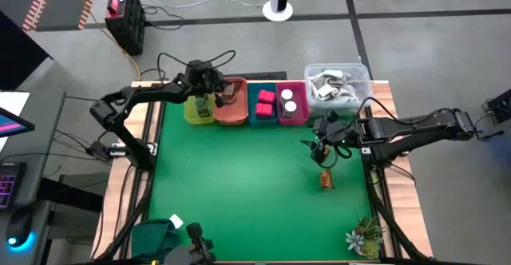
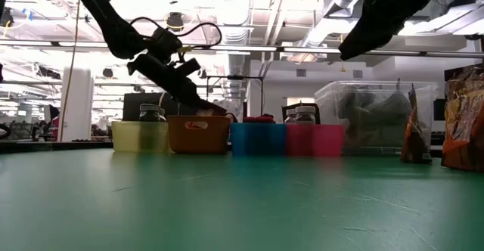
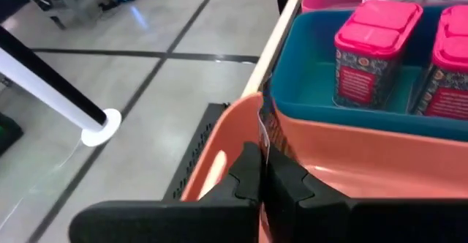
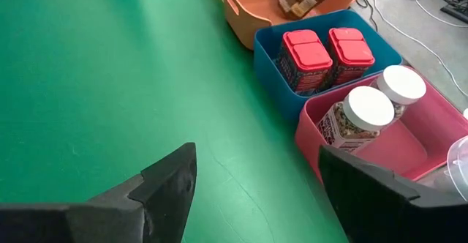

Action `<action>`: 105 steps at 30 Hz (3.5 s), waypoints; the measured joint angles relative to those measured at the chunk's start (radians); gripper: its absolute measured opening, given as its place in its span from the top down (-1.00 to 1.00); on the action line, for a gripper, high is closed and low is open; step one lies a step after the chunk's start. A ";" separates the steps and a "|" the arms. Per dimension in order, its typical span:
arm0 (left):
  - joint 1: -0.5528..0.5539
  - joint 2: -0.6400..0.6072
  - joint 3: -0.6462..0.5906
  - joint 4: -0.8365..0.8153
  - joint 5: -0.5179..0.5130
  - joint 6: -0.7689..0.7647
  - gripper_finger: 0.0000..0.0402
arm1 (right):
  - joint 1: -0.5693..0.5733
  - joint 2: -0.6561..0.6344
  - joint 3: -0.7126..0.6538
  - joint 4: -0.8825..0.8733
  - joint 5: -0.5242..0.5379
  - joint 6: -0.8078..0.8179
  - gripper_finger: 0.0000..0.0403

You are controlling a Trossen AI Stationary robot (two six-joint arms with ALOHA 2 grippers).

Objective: Sort spices by type
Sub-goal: Put the middle left orange seasoning bag into the orange bin, then put the top orange seasoning bag into the orange bin

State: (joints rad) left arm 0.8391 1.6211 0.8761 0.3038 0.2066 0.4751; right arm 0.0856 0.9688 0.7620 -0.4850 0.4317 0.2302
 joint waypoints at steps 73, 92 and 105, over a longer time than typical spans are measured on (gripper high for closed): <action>-0.258 -0.401 -0.270 0.185 -0.265 -0.111 0.06 | -0.007 0.000 0.000 -0.201 -0.004 0.284 -0.54; -0.677 -0.463 -0.270 0.025 -0.530 -0.154 0.06 | 0.089 0.000 0.180 -0.653 -0.058 -0.176 -0.54; -0.728 -0.464 -0.270 0.003 -0.530 -0.212 0.06 | 0.089 0.120 0.180 -0.775 -0.064 -0.292 -0.30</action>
State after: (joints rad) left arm 0.1113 1.1572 0.6056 0.3067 -0.3237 0.2627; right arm 0.1741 1.0891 0.9424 -1.2598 0.3676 -0.0619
